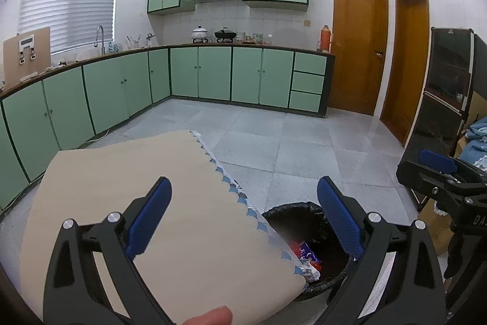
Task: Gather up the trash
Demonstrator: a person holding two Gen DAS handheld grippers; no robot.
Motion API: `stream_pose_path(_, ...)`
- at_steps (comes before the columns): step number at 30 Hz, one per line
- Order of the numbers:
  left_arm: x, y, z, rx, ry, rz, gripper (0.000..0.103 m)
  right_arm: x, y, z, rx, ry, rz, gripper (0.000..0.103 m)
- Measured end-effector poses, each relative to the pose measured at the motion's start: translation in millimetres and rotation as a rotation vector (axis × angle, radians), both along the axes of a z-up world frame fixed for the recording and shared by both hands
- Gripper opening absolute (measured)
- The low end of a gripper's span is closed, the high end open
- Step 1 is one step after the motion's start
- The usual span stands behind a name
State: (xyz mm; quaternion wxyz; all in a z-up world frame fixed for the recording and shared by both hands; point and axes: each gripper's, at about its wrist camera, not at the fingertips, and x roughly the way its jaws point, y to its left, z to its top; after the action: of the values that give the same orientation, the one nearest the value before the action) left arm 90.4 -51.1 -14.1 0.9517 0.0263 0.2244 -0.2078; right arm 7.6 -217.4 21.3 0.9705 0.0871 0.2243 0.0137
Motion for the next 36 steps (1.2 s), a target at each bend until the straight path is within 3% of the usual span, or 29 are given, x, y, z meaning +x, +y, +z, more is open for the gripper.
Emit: stream_pose_path(36, -26, 24, 8, 0.001, -0.058, 0.023, 0.093, -15, 16, 7, -0.007, -0.036, 0.024, 0.097)
